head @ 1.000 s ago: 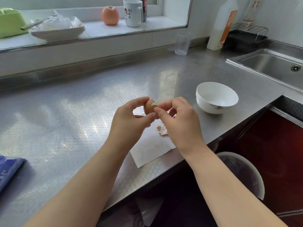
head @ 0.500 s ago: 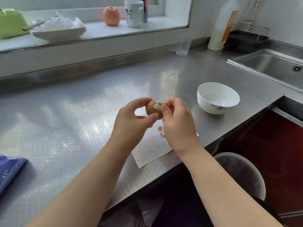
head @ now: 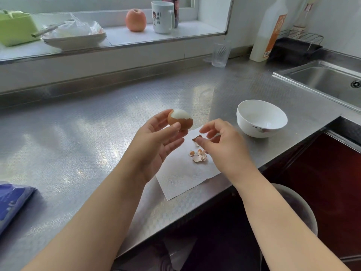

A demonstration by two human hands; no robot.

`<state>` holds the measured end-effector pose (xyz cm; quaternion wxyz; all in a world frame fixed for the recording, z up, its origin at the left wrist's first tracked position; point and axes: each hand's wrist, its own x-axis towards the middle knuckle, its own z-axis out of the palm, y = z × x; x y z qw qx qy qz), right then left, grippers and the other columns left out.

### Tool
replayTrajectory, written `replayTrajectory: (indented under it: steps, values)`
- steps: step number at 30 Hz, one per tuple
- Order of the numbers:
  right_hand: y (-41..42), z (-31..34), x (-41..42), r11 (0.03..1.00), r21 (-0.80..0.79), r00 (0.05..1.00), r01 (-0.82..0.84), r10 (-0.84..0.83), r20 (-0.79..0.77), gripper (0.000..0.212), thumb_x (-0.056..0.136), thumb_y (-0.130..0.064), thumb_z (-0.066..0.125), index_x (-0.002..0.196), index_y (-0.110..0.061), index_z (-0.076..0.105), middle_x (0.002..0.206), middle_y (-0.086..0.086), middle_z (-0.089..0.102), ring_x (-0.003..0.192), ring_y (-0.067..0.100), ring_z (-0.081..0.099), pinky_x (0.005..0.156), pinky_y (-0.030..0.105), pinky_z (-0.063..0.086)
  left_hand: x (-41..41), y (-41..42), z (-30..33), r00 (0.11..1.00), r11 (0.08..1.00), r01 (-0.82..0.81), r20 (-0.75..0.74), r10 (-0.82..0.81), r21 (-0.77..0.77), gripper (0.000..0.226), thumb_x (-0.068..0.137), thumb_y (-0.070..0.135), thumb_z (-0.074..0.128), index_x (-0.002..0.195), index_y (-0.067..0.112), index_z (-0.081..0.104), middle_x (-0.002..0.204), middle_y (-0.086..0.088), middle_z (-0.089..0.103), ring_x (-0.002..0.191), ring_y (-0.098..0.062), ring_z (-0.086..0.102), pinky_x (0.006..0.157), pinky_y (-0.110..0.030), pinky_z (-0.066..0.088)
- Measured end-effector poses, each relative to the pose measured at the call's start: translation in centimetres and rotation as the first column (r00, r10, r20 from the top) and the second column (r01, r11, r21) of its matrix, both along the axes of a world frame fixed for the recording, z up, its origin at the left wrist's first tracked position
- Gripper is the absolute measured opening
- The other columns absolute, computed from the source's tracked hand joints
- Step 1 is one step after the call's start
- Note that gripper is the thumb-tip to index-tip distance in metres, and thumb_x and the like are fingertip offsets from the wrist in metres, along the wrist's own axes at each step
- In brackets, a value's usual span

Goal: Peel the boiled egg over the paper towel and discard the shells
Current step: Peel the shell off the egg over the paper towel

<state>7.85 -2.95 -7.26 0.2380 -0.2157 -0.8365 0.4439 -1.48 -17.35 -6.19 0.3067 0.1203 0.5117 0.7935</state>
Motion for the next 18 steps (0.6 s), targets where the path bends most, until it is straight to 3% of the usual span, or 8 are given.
replayTrajectory:
  steps: [3,6,8,10,13,16,18]
  values:
    - [-0.1,-0.3,-0.1,0.999,-0.037,0.999,-0.029,0.030,0.033,0.004,0.083,-0.022,0.070,0.080,-0.025,0.070,0.079,-0.011,0.069,0.074,0.002,0.062,0.066,0.015,0.042,0.2,0.1,0.1,0.999,1.000,0.010,0.031,-0.010,0.004,0.050,0.087,0.008,0.068,0.135,0.013,0.054,0.129,-0.015,0.068,0.107,-0.028,0.072,0.085,-0.032,0.057]
    - [0.0,-0.5,-0.1,0.998,-0.027,0.994,-0.064,0.066,0.082,0.018,0.090,-0.016,0.062,0.101,-0.025,0.074,0.096,-0.013,0.071,0.093,0.001,0.064,0.077,0.011,0.042,0.3,0.2,0.0,0.999,1.000,0.001,0.033,-0.001,0.000,0.045,0.089,0.003,0.066,0.131,0.014,0.055,0.127,-0.018,0.068,0.104,-0.029,0.072,0.083,-0.031,0.059]
    - [0.0,-0.2,-0.1,0.998,-0.052,0.998,-0.038,0.041,0.051,0.017,0.092,-0.021,0.060,0.104,-0.023,0.073,0.095,-0.010,0.073,0.092,0.005,0.066,0.079,0.016,0.049,0.4,0.2,0.0,1.000,1.000,-0.006,-0.001,0.006,-0.014,0.045,0.088,-0.001,0.065,0.129,0.016,0.056,0.125,-0.020,0.068,0.105,-0.029,0.072,0.082,-0.029,0.059]
    - [-0.2,0.4,0.0,0.961,-0.271,0.999,-0.046,0.038,-0.033,0.018,0.092,-0.031,0.060,0.093,-0.018,0.073,0.082,-0.004,0.074,0.078,0.010,0.070,0.073,0.028,0.058,0.5,0.2,0.0,0.997,0.999,-0.028,-0.069,0.025,-0.044,0.046,0.086,-0.004,0.066,0.126,0.018,0.058,0.125,-0.020,0.067,0.107,-0.031,0.072,0.085,-0.030,0.059]
    - [-0.9,1.3,-0.1,0.755,-0.637,0.987,-0.157,0.104,-0.121,0.033,0.088,-0.038,0.063,0.091,-0.007,0.071,0.077,0.004,0.074,0.072,0.018,0.072,0.064,0.028,0.059,0.9,0.5,-0.2,0.979,0.994,-0.074,-0.194,0.057,-0.081,0.046,0.080,-0.001,0.075,0.118,0.022,0.064,0.124,-0.013,0.065,0.111,-0.033,0.070,0.093,-0.038,0.057]
    - [-1.2,1.2,-0.2,0.658,-0.735,0.983,-0.163,0.041,-0.181,0.021,0.087,-0.025,0.067,0.094,-0.005,0.070,0.079,0.006,0.075,0.072,0.018,0.071,0.058,0.022,0.055,1.6,0.7,-0.3,0.951,0.987,-0.109,-0.300,0.070,-0.114,0.038,0.081,0.009,0.078,0.112,0.027,0.067,0.122,-0.006,0.067,0.107,-0.029,0.071,0.090,-0.039,0.058]
    - [-1.0,1.0,-0.2,0.645,-0.749,0.979,-0.152,-0.007,-0.205,0.018,0.087,-0.019,0.068,0.099,-0.006,0.069,0.080,0.005,0.075,0.073,0.017,0.071,0.060,0.021,0.056,1.8,0.6,0.0,0.952,0.988,-0.111,-0.297,0.074,-0.109,0.023,0.089,0.018,0.071,0.111,0.023,0.067,0.117,-0.005,0.071,0.099,-0.026,0.075,0.083,-0.035,0.060]
